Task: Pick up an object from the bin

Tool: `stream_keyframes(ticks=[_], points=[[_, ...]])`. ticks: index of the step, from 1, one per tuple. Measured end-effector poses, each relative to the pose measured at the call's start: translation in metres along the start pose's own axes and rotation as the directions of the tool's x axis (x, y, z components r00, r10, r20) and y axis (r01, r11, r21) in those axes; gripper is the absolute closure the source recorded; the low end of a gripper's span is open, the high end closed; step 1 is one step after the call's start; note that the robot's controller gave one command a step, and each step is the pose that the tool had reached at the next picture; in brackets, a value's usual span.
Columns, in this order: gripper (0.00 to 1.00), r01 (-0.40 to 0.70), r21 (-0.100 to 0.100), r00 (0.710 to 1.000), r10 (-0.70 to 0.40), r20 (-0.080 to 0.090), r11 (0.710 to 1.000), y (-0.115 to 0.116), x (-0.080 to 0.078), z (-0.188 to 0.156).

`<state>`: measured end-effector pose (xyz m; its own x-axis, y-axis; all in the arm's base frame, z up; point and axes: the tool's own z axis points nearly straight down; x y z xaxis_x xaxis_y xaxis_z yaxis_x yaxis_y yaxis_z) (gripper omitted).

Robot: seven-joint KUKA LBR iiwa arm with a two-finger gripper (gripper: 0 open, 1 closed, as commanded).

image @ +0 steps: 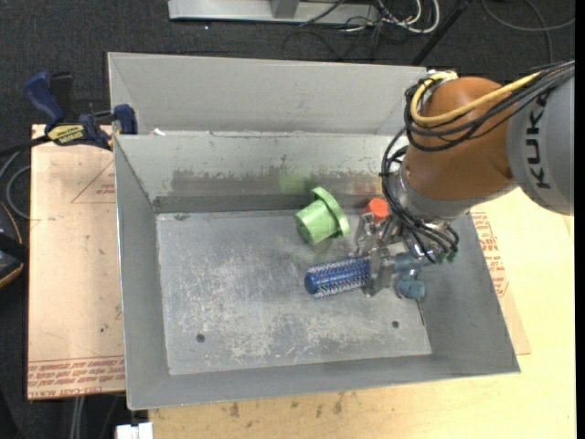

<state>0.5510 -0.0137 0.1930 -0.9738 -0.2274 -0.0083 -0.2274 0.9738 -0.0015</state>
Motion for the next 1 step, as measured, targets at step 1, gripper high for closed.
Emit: stream_keyframes(ticks=[1], points=[[1.00,0.292,-0.002,0.956,-0.292,-0.003,0.956,0.0050,0.0050,-0.0548]])
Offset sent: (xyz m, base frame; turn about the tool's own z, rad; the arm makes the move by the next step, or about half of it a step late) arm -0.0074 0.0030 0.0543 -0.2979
